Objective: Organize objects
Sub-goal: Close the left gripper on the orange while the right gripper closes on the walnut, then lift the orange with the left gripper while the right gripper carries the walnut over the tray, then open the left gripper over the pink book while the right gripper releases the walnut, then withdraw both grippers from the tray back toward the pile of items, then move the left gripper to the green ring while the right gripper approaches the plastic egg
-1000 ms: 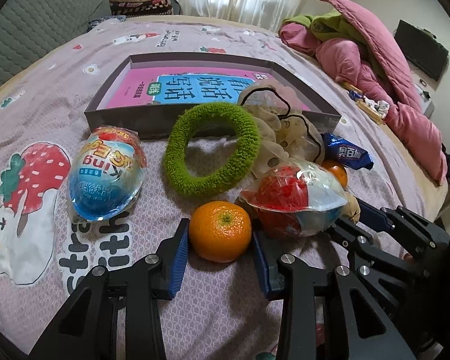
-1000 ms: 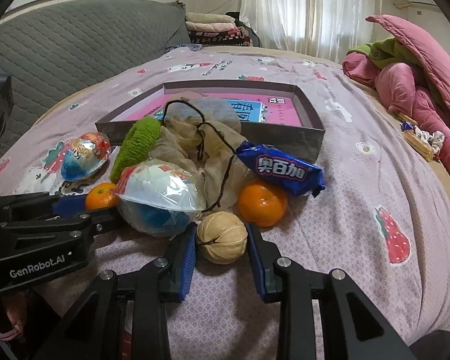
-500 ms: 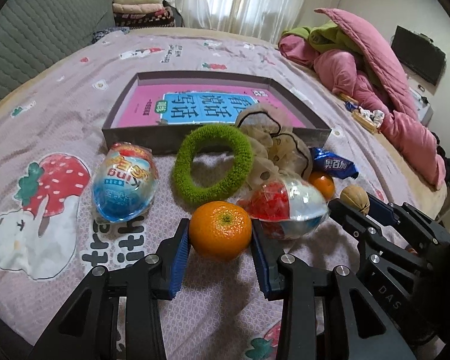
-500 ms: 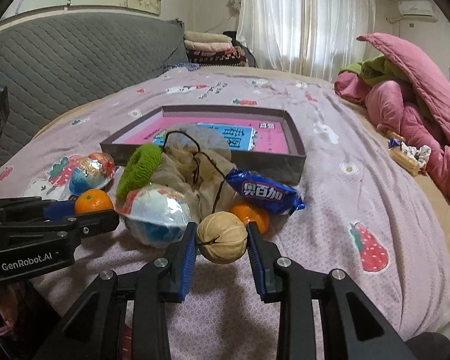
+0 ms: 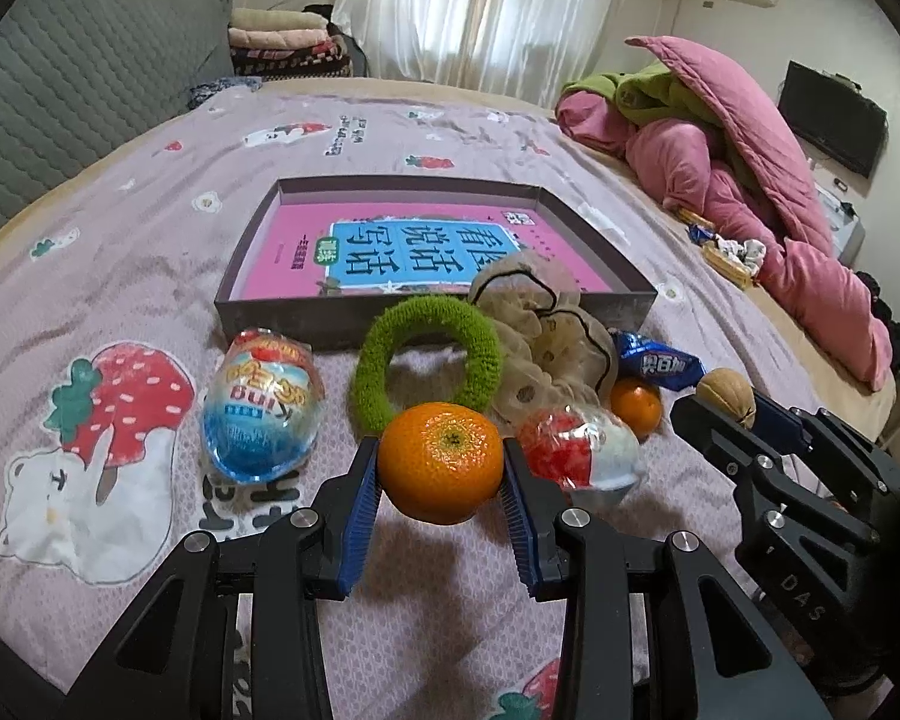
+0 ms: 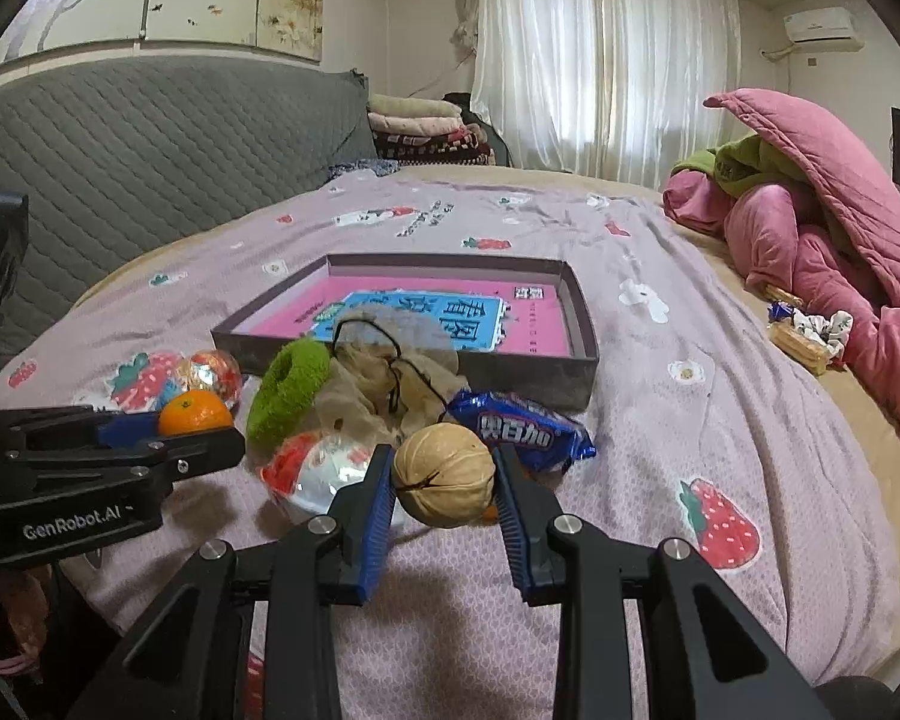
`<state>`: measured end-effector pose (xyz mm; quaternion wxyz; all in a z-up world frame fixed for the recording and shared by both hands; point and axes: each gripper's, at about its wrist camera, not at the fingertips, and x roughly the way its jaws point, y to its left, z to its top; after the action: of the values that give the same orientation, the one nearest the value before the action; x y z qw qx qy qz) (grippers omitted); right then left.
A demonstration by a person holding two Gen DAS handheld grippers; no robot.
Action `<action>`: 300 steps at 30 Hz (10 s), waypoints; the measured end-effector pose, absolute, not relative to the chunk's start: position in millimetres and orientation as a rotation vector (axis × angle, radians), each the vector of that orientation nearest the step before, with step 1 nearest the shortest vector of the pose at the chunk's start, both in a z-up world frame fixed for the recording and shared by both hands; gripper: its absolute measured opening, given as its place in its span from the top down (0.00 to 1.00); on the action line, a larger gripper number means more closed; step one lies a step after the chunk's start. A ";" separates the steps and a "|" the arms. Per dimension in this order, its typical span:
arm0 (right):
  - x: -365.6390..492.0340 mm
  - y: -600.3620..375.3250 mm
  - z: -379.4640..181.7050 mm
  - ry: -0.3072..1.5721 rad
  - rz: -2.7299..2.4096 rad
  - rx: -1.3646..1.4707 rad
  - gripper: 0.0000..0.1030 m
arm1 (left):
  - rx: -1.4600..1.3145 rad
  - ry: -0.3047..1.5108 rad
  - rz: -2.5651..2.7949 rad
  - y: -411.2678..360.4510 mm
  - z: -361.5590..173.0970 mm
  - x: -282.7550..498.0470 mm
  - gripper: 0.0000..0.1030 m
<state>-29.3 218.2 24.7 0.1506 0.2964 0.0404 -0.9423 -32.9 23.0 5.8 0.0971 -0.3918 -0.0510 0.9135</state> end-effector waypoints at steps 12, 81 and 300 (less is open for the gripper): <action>-51.4 223.2 32.3 0.100 -2.717 0.826 0.68 | -1.153 -0.193 2.721 9.2 6.0 -61.2 0.62; -206.3 201.6 27.2 0.202 -2.647 0.918 0.68 | -1.180 -0.187 2.715 -15.7 7.9 -203.9 0.62; -31.7 204.7 22.3 0.245 -2.517 1.021 0.36 | -1.329 -0.033 2.680 32.2 25.3 -37.6 0.37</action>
<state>-31.7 204.7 22.3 0.2056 0.3665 0.0881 -0.9031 -37.6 32.2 25.3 0.0750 -0.4431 -0.0109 0.8933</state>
